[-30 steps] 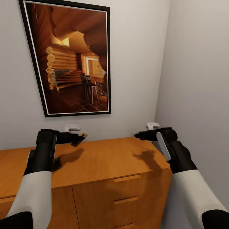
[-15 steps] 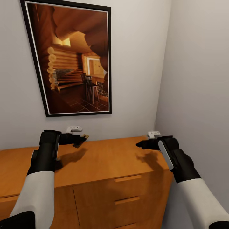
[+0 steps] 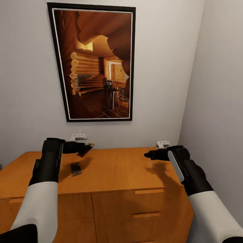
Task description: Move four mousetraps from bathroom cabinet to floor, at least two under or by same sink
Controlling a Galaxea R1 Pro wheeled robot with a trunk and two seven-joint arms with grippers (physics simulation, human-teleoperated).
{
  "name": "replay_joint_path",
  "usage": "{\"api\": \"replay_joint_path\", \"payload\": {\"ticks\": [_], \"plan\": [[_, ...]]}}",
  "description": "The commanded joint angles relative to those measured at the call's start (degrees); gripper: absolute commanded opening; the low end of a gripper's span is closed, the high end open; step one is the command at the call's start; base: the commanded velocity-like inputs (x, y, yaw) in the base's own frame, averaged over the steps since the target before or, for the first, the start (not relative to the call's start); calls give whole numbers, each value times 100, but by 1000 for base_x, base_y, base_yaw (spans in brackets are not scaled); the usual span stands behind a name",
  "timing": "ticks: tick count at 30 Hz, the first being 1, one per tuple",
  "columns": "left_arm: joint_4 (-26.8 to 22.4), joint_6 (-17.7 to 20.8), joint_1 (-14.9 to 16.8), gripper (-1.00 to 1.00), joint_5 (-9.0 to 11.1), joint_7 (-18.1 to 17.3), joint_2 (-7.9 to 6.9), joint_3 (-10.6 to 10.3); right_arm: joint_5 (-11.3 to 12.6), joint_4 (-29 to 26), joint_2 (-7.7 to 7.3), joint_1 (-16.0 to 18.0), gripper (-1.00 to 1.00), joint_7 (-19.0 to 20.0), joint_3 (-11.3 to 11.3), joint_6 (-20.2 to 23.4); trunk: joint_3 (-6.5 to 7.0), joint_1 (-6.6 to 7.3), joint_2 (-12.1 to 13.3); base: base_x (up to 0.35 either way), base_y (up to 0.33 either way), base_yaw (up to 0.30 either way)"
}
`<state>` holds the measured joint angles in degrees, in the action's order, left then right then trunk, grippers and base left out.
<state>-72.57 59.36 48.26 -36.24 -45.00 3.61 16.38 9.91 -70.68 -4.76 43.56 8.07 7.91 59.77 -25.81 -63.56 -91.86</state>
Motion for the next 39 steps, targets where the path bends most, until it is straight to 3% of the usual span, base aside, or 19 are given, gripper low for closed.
{"api": "replay_joint_path", "payload": {"ticks": [1,39], "plan": [[-2,14,8,-100,-59,-61,8,18,29,-7,-7,5,100,-14,8,23,-7,0,-4,0,0,274],[49,14,8,-100,-59,-53,17,14,32,-7,26,4,100,-16,17,23,-7,0,-4,0,0,275]]}}
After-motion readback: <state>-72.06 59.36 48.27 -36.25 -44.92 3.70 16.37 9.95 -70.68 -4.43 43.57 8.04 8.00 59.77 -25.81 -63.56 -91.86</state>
